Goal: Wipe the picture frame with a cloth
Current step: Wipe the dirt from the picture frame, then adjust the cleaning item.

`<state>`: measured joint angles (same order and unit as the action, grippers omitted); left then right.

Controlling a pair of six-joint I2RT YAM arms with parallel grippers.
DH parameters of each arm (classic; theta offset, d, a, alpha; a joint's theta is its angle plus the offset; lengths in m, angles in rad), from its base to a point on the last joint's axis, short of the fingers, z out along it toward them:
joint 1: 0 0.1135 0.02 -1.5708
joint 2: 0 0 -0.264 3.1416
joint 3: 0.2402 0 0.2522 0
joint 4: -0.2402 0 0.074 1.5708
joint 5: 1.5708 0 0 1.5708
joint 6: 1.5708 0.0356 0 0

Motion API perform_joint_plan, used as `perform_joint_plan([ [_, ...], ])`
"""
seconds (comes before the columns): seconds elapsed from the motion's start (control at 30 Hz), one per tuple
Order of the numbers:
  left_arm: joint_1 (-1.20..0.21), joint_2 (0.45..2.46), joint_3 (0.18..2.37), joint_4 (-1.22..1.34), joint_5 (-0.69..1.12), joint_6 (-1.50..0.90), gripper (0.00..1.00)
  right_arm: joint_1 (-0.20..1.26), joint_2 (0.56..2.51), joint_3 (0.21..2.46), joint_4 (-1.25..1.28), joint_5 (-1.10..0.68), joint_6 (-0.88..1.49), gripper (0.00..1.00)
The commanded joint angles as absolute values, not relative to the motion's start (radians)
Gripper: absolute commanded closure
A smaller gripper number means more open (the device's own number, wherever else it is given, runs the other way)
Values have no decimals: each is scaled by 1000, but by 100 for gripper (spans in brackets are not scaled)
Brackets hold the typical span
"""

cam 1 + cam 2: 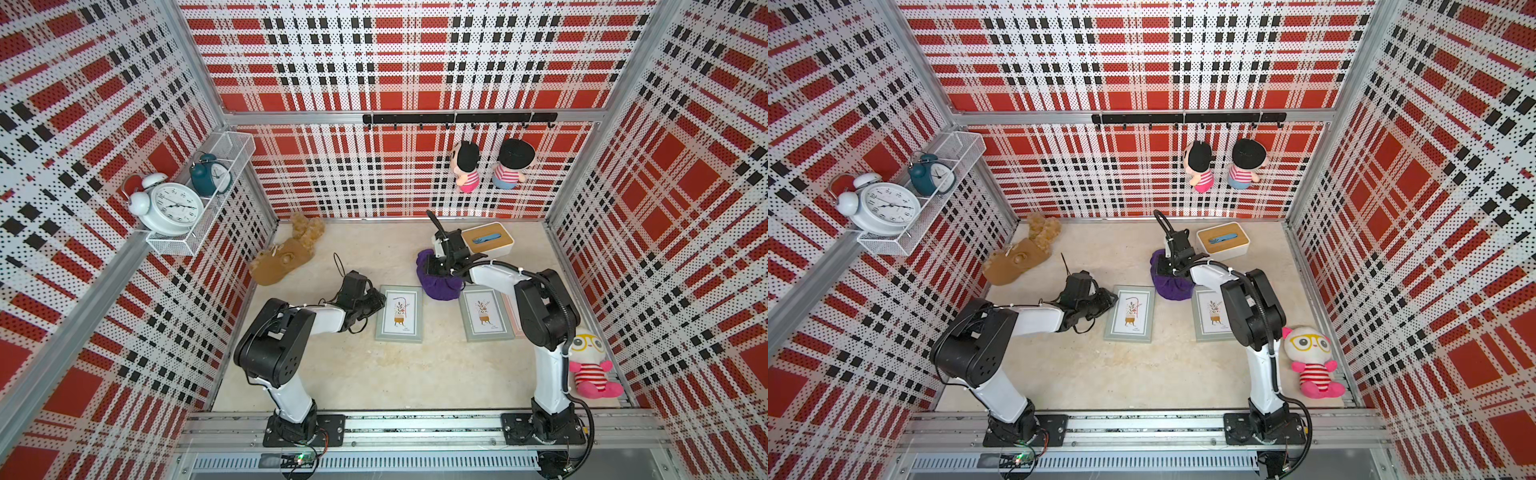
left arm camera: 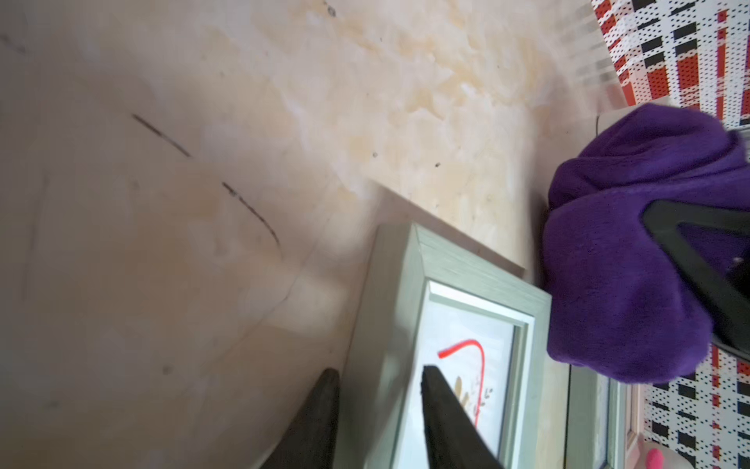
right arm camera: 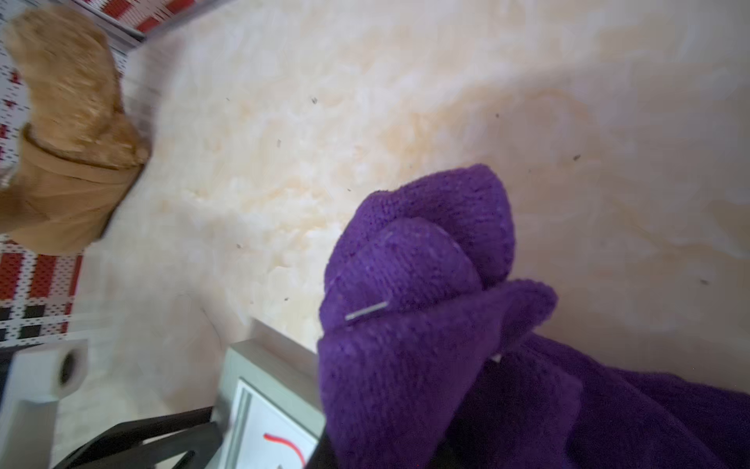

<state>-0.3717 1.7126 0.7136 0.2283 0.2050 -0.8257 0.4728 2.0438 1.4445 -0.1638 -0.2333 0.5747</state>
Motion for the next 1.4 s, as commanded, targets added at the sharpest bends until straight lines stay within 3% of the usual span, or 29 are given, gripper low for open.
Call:
perform_joint_plan([
  [0.0,-356,1650,774,122,235,-816,50,502,1933,1429,-120,-352,630,100],
  [0.33,-263,1346,753,252,287,-966,6,502,1873,1389,357,-661,1134,100],
  [0.43,-220,1280,673,417,354,-1126,1,502,1891,1384,486,-672,1267,100],
  [0.73,-309,1320,650,699,417,-1388,2,521,1972,1412,692,-637,1523,100],
  [1.17,-356,1467,777,751,412,-1338,0,566,2019,1343,857,-684,1738,98],
  [1.37,-356,1469,787,752,432,-1320,16,584,2026,1335,831,-704,1739,90],
])
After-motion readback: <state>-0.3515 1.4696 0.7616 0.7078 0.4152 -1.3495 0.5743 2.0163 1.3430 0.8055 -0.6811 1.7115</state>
